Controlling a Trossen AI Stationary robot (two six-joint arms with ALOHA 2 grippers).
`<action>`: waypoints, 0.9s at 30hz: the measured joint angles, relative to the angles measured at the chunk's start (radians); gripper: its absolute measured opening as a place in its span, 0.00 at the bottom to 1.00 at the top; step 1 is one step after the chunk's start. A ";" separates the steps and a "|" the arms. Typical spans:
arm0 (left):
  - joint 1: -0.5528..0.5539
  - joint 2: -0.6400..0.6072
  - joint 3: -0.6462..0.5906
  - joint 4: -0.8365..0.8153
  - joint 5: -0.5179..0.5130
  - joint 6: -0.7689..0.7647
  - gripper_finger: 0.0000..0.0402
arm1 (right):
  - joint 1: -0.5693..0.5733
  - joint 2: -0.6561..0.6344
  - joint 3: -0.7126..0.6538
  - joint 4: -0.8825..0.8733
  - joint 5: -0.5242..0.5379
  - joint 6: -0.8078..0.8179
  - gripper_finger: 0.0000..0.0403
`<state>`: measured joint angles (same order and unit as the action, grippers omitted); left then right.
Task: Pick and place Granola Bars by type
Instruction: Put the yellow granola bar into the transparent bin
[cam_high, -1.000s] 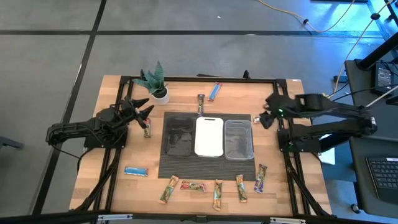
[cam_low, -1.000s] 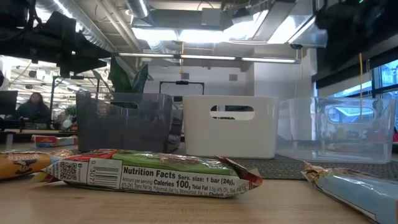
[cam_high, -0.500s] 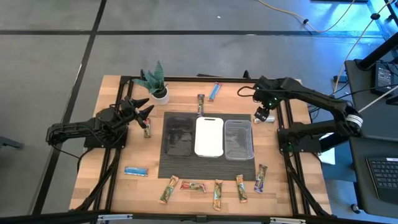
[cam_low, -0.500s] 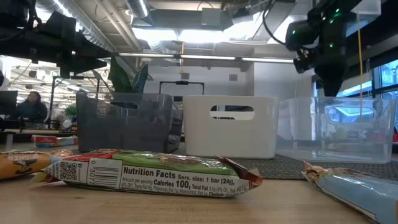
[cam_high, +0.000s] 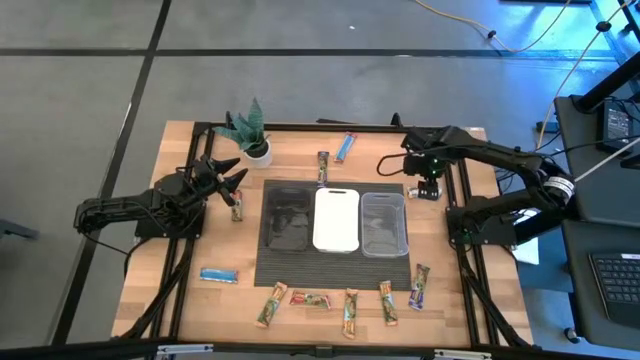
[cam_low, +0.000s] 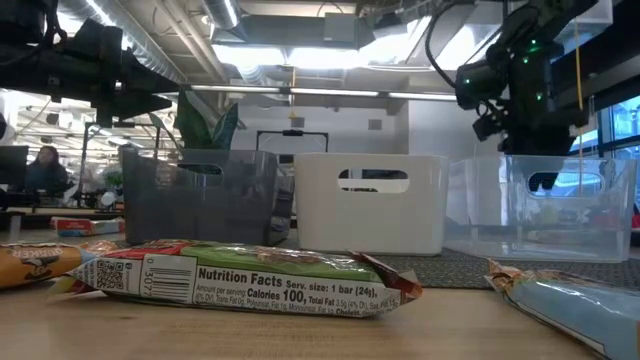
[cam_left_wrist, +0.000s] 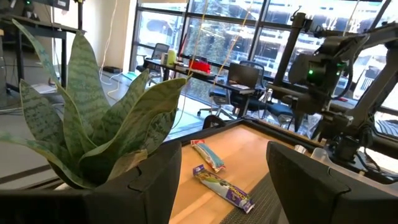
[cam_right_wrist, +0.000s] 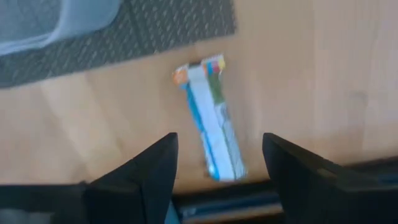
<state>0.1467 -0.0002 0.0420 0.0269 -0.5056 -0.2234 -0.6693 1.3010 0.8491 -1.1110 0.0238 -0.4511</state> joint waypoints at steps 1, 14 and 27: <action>0.000 0.000 0.000 0.000 -0.002 0.000 0.57 | 0.000 0.000 -0.017 0.032 0.000 0.000 0.59; 0.000 0.000 0.000 0.000 -0.009 0.000 0.57 | 0.000 0.000 -0.180 0.143 -0.052 -0.163 0.59; 0.000 0.000 0.000 0.000 -0.030 0.000 0.57 | 0.000 0.000 -0.239 0.184 0.012 -0.169 0.59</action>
<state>0.1471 -0.0002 0.0419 0.0265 -0.5354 -0.2230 -0.6693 1.3006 0.6106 -0.9275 0.0362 -0.6202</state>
